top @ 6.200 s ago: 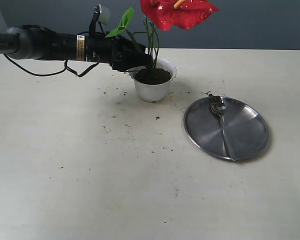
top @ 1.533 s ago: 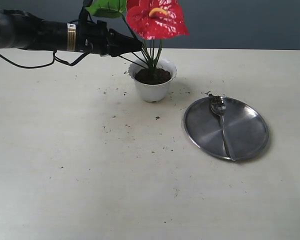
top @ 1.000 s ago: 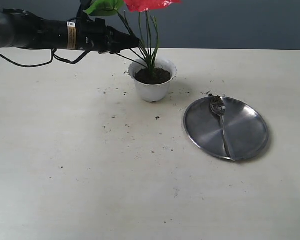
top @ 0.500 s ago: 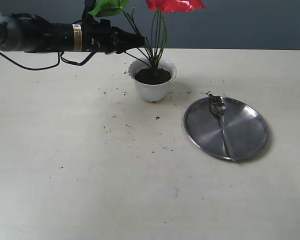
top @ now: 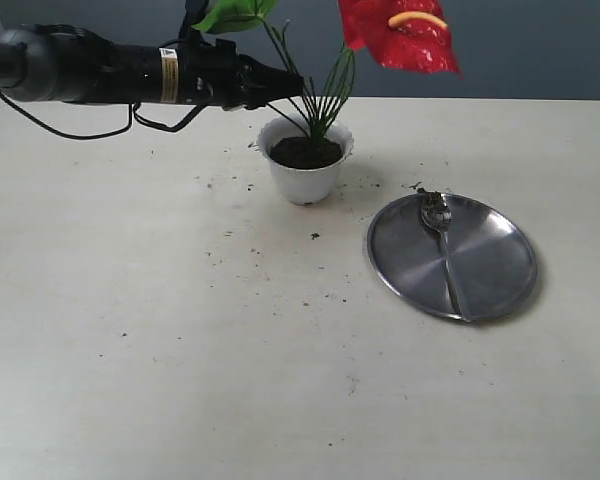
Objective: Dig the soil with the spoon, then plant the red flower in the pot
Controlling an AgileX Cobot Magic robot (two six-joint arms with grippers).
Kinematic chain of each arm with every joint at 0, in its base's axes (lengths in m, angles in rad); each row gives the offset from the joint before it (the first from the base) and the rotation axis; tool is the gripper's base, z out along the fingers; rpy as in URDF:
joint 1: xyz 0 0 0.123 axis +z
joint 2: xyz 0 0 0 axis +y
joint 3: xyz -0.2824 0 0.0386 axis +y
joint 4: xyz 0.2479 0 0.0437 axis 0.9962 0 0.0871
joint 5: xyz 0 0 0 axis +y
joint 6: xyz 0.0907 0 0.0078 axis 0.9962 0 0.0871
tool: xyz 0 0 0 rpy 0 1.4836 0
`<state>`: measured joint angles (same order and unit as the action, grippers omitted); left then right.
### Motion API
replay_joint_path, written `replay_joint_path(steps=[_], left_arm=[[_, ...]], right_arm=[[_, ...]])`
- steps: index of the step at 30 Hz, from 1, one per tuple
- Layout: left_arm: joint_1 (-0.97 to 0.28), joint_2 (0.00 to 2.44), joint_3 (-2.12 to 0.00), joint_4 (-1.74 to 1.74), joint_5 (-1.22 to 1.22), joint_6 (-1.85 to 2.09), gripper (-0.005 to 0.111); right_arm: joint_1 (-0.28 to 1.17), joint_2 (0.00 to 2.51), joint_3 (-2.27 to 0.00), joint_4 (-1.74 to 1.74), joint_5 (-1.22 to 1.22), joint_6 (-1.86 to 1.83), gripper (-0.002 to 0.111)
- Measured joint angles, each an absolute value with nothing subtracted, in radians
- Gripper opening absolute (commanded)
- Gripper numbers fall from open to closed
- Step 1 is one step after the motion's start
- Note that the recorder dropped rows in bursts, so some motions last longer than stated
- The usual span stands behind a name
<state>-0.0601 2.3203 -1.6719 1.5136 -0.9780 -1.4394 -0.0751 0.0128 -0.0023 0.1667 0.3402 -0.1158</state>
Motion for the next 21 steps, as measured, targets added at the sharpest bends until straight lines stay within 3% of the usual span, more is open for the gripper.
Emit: replay_joint_path(steps=[21], left_arm=[[-0.030, 2.320, -1.674, 1.535, -0.978, -1.479, 0.000]], right_arm=[[-0.075, 0.013, -0.002, 0.167, 0.340, -0.116, -0.001]])
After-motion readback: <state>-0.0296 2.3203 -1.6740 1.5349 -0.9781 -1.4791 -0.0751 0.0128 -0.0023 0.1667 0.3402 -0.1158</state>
